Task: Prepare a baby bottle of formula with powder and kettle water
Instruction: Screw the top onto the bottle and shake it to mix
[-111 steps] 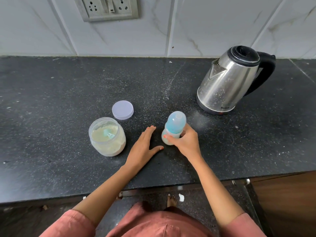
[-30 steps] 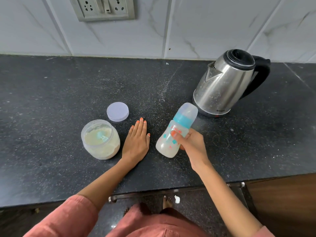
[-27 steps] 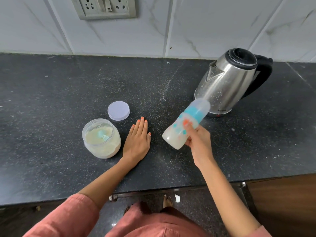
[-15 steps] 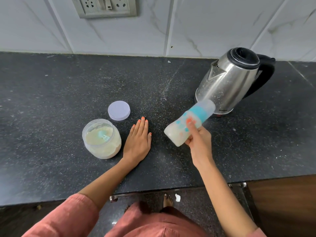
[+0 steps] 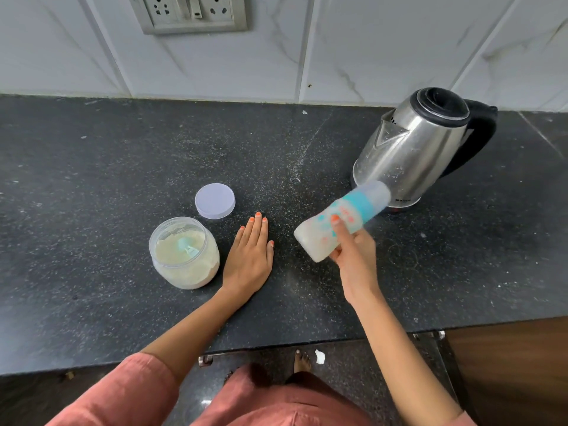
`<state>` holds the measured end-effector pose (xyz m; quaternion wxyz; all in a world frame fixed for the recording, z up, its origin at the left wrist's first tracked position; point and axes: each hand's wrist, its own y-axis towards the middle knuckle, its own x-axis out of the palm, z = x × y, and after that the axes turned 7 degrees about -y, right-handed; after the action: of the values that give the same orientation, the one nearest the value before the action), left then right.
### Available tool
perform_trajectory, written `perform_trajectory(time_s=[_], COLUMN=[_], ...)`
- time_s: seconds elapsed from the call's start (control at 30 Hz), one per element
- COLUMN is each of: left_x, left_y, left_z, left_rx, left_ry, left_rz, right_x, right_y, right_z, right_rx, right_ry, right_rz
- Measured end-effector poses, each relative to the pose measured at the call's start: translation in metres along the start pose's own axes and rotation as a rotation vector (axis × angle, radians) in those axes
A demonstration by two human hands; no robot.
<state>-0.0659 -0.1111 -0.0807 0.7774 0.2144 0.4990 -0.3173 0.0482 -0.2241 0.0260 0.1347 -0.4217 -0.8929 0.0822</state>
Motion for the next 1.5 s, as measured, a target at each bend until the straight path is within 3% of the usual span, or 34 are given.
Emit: perform_trajectory(time_s=[0.07,0.13,0.3,0.47,0.53,0.67,0.8,0.87,1.03,1.17,1.23,1.4,1.5], left_x=[0.0,0.0,0.001,0.0,0.0,0.002,0.002,0.001,0.002,0.002,0.002,0.002,0.002], left_y=[0.0,0.001,0.0,0.0,0.0,0.001,0.001,0.001,0.0,0.0,0.0,0.0,0.001], left_z=[0.0,-0.001,0.0,0.0,0.0,-0.001,-0.001,-0.001,-0.001,-0.001,0.0,-0.001,-0.001], left_rx=[-0.006,-0.01,0.003,-0.006,-0.011,-0.008,-0.005,-0.001,0.008,0.006,0.006,0.008,0.009], left_ry=[-0.005,-0.002,0.007,-0.013,-0.01,0.0,-0.004,-0.007,0.002,-0.015,-0.016,-0.003,-0.001], left_rz=[-0.005,-0.013,0.013,-0.01,-0.001,0.005,-0.001,0.011,0.024,0.02,0.021,0.019,0.018], right_x=[0.0,0.0,0.002,0.002,0.001,-0.001,-0.001,-0.002,-0.002,-0.001,-0.002,0.0,0.0], right_y=[-0.009,-0.011,0.001,-0.013,-0.011,0.002,-0.015,-0.018,0.001,-0.012,-0.014,-0.001,-0.011], right_z=[0.006,0.007,0.0,0.005,0.003,0.0,0.006,0.007,0.0,0.0,0.0,-0.003,-0.001], right_rx=[-0.01,-0.046,0.006,-0.075,-0.073,-0.003,-0.027,-0.054,0.014,-0.03,-0.045,0.005,-0.055], right_ry=[-0.243,-0.29,0.12,-0.288,-0.214,0.167,-0.195,-0.264,0.155,-0.224,-0.291,0.13,-0.183], right_rz=[-0.129,-0.173,0.035,-0.187,-0.122,0.085,-0.102,-0.145,0.051,-0.143,-0.185,0.005,-0.181])
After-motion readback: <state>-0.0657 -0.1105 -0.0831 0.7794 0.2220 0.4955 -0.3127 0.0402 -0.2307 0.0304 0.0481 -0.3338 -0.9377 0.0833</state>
